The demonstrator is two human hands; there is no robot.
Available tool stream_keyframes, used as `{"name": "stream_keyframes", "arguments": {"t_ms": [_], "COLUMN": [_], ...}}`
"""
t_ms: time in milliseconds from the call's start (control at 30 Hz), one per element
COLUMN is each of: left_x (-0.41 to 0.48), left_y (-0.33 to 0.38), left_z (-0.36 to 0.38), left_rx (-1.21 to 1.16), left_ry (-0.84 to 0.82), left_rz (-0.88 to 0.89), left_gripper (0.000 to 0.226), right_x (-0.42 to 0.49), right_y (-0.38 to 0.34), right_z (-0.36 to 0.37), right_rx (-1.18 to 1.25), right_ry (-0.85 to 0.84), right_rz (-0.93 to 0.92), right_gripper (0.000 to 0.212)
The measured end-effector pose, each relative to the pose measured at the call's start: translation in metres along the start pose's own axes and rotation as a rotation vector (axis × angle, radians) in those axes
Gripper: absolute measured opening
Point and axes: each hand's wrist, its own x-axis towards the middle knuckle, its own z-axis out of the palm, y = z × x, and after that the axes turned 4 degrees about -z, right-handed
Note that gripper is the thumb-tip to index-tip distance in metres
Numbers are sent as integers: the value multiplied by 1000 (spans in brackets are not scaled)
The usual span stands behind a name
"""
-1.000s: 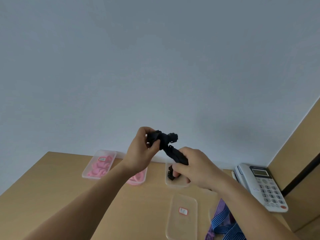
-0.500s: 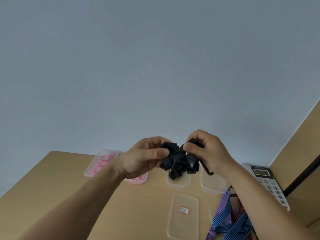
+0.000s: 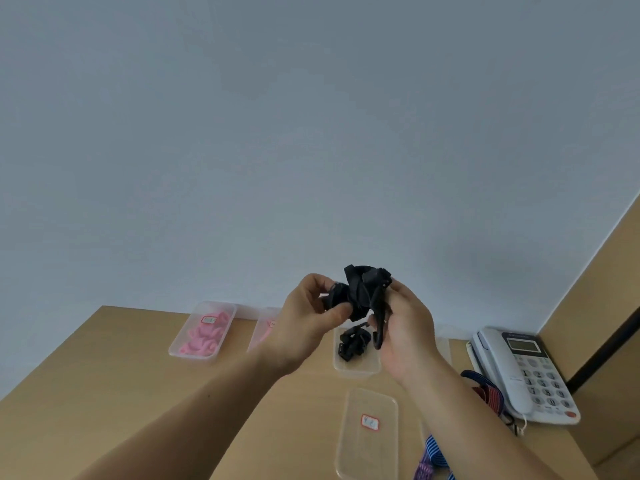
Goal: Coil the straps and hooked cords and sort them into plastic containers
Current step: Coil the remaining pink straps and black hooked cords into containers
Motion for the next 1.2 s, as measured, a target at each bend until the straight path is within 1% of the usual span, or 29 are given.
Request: {"name": "stream_keyframes", "arguments": {"t_ms": [33, 100, 133, 200, 300, 400, 500, 533, 600, 667, 767, 800, 833, 867, 900, 933, 967, 1000, 1033, 1067, 1100, 1200], "left_x": [-3, -6, -7, -8, -7, -11, -18, -19, -19, -17, -17, -19, -20, -20, -18, -17, -15, -12, -9, -4, 0, 11], "left_y": [-1, -3, -3, -3, -5, -7, -8, -7, -4, -1, -4, -6, -9, -12, -15, -18, -21, -23, -26, -27, -26, -25], "left_z": [3, 9, 12, 17, 20, 23, 24, 23, 16, 4, -12, -15, -17, -18, -18, -19, -19, -20, -21, -23, -24, -29], "left_rx": [39, 132, 174, 204, 236, 344, 383, 348, 193, -20, -262, -333, -390, -426, -448, -457, -457, -451, -439, -420, -395, -339], "left_ry": [3, 29, 49, 89, 144, 190, 182, 154, 74, -19, -269, -352, -400, -402, -370, -323, -274, -224, -173, -129, -90, -33], "left_rz": [0, -8, -15, -34, -80, -100, -140, -174, -268, -364, -478, -503, -520, -526, -525, -515, -498, -480, -462, -447, -434, -403], "left_gripper": [30, 29, 29, 29, 27, 28, 29, 31, 36, 34, 22, 23, 28, 33, 35, 35, 31, 25, 17, 8, 6, 14], "right_x": [0, -2, -3, -5, -7, -8, -8, -8, -4, 1, 2, 0, -1, -1, -1, -1, -1, 0, 2, 5, 7, 14], "right_y": [1, 2, 3, 3, 7, 16, 22, 22, 21, 20, 23, 26, 30, 34, 38, 42, 44, 45, 46, 46, 46, 44], "right_z": [0, 1, 2, 4, 7, 10, 10, 9, 4, 0, -1, 0, 2, 3, 5, 7, 9, 11, 13, 15, 15, 15], "right_rx": [71, 214, 254, 287, 288, 214, 125, 64, -70, -110, -140, -162, -196, -243, -302, -365, -427, -496, -576, -659, -739, -950], "right_ry": [0, -6, 4, 21, 37, 90, 108, 101, 71, 3, -139, -173, -187, -183, -174, -177, -192, -204, -203, -194, -187, -173], "right_rz": [-7, 5, 6, -23, -71, -114, -181, -212, -254, -216, -140, -123, -118, -123, -138, -151, -165, -182, -203, -231, -259, -257], "right_gripper": [20, 31, 34, 35, 32, 37, 40, 39, 37, 36, 36, 39, 45, 53, 59, 59, 53, 42, 26, 17, 17, 23]}}
